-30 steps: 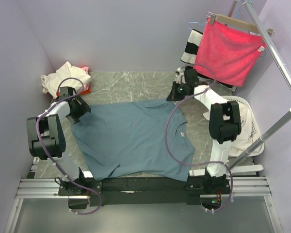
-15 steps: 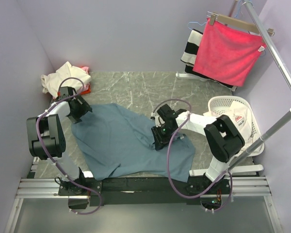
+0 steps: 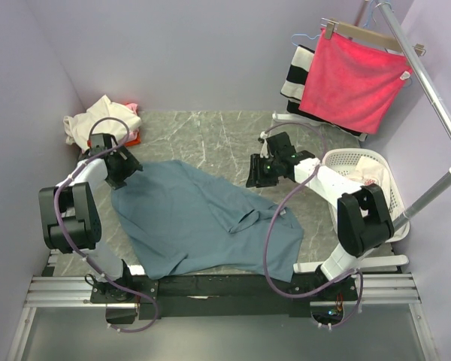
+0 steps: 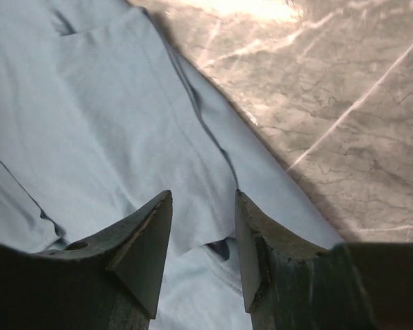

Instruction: Fold and stack the t-shirts

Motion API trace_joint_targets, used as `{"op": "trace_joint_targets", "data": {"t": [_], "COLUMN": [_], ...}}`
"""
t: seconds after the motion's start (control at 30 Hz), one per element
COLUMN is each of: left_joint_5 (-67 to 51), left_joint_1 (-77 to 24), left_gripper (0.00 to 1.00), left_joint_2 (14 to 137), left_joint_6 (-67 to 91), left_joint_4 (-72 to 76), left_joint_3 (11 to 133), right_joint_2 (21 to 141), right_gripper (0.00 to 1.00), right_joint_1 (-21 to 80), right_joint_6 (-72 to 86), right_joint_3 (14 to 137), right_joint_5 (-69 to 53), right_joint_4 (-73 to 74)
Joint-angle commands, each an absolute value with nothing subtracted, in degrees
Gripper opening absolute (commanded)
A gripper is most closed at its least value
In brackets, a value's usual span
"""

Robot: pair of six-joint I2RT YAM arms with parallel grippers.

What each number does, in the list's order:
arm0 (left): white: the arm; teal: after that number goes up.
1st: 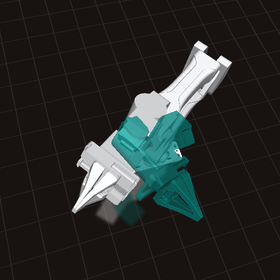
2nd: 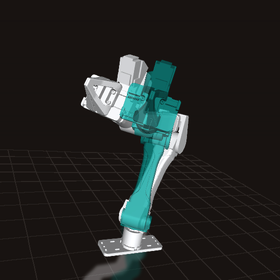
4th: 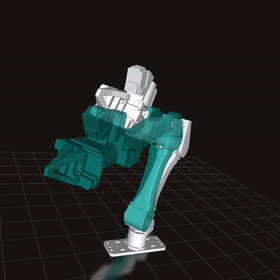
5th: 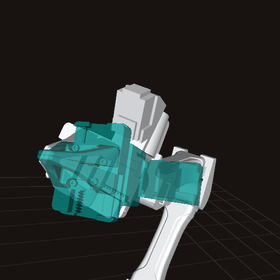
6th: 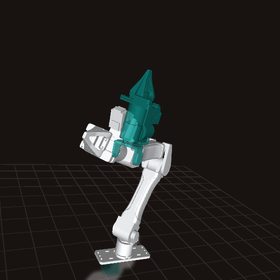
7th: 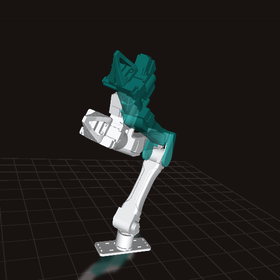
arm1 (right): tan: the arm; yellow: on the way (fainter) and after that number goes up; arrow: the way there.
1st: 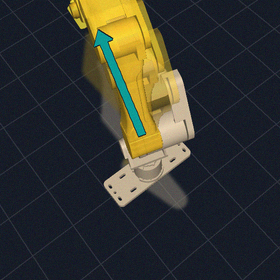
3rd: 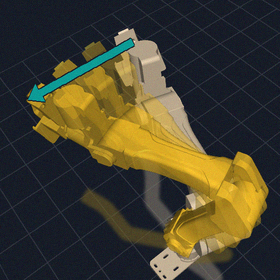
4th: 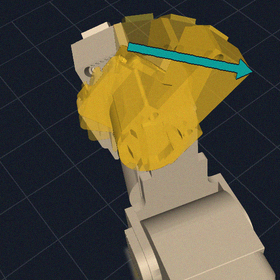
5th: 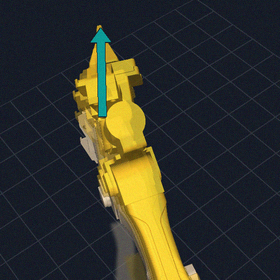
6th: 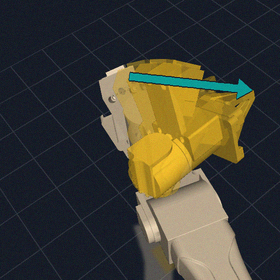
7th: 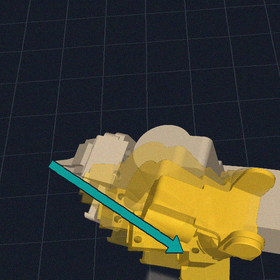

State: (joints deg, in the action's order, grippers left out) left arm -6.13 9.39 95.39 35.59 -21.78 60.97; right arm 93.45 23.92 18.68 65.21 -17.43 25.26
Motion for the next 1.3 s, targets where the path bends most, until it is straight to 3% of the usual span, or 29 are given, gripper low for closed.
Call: {"op": "trace_joint_targets", "data": {"t": [0.0,0.83,0.87,0.97,1.0,1.07,1.27], "left_joint_5": [-5.01,-4.84,-4.75,-4.48,-4.48,-4.48,-4.22], "left_joint_1": [9.23,9.14,9.14,9.14,9.14,9.23,9.23], "left_gripper": [0.83,0.82,0.82,0.82,0.82,0.82,0.82], "left_joint_2": [92.72,94.13,94.04,93.96,93.96,94.04,93.78], "left_joint_6": [35.33,35.07,34.98,34.98,34.98,34.98,34.81], "left_joint_4": [-20.66,-21.18,-21.27,-21.36,-21.44,-21.45,-21.62], "left_joint_3": [60.56,60.91,61.00,60.91,61.00,61.08,61.35], "right_joint_2": [95.62,99.93,99.93,99.41,99.06,98.44,94.84], "right_gripper": [0.48,0.44,0.43,0.24,0.10,0.00,0.00], "right_joint_1": [23.03,23.91,24.08,24.08,24.08,24.08,24.08], "right_joint_6": [20.48,21.62,21.53,21.53,21.71,21.71,21.01], "right_joint_3": [66.18,56.95,56.95,57.04,57.13,57.22,59.41], "right_joint_5": [-21.53,-30.06,-30.49,-30.59,-29.80,-29.27,-21.46], "right_joint_4": [24.08,23.74,23.47,22.68,22.59,22.15,23.99]}}
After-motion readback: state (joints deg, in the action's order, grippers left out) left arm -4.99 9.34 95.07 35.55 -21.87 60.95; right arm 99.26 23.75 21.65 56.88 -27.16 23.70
